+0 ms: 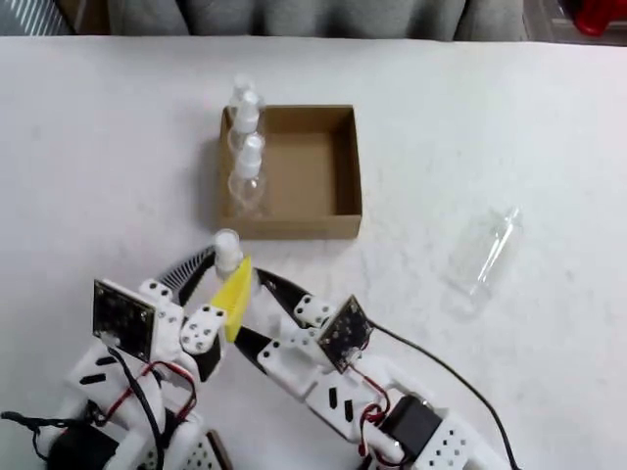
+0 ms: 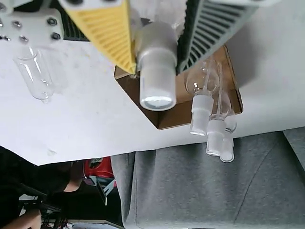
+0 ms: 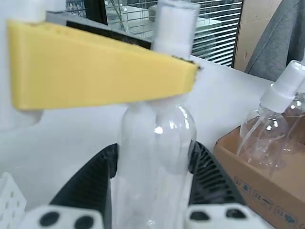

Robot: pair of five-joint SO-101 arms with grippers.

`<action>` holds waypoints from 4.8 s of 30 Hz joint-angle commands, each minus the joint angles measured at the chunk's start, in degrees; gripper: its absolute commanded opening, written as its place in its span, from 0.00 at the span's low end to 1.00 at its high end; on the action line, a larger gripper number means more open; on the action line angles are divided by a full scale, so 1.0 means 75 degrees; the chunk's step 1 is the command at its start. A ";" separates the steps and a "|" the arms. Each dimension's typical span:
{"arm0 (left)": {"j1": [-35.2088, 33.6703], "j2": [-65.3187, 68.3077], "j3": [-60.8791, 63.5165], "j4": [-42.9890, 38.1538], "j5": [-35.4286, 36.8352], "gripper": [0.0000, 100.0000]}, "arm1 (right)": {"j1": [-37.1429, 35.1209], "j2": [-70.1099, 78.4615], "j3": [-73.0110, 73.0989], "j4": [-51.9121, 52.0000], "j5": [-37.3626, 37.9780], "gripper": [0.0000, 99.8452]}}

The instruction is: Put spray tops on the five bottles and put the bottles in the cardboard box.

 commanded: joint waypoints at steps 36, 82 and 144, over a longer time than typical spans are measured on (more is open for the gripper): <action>-0.0639 0.0029 -0.2379 0.1008 0.0176 0.37 | -0.0006 -0.0064 0.0070 -0.0041 0.0059 0.01; -0.1565 0.0029 0.0023 -0.0188 0.0234 0.02 | 0.1389 -0.0123 0.0047 -0.0615 0.0059 0.01; 0.1952 0.0029 0.2661 -0.3165 0.0211 0.02 | 0.1776 0.3405 -0.3763 -0.0229 -0.0012 0.01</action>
